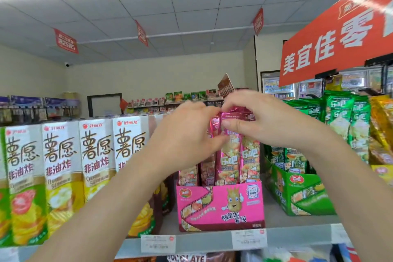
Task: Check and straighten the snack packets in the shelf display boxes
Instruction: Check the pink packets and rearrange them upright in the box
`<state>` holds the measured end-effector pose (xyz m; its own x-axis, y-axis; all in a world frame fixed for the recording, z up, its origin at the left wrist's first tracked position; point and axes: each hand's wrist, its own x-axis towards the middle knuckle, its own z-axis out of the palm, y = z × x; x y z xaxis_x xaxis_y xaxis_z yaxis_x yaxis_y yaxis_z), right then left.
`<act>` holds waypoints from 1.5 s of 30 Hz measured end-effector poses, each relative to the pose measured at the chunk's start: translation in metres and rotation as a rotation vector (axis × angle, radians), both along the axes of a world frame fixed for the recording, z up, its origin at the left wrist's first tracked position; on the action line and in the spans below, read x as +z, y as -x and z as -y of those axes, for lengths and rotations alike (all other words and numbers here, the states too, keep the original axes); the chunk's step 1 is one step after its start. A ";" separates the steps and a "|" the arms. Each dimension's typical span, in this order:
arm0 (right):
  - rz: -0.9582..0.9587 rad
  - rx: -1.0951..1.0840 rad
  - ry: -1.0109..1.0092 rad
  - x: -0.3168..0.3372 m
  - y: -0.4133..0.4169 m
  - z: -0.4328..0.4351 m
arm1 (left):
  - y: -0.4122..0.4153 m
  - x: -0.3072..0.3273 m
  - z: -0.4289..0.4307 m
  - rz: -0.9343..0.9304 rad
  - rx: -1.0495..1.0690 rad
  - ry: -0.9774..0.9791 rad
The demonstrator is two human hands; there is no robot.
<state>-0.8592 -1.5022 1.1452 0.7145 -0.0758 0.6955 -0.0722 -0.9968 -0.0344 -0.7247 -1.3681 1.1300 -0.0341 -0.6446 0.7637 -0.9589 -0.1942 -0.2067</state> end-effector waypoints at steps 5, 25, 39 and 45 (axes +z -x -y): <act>0.262 -0.005 0.018 -0.023 -0.011 0.006 | -0.010 0.042 0.007 -0.075 0.151 -0.193; 0.279 -0.162 0.053 -0.043 -0.014 0.012 | -0.022 0.058 0.017 -0.336 0.075 -0.136; 0.227 -0.190 0.071 -0.037 -0.025 0.004 | -0.001 0.043 -0.037 -0.158 -0.378 0.891; 0.420 -0.051 -0.098 -0.033 -0.017 -0.004 | 0.005 0.026 -0.048 -0.109 -0.493 1.041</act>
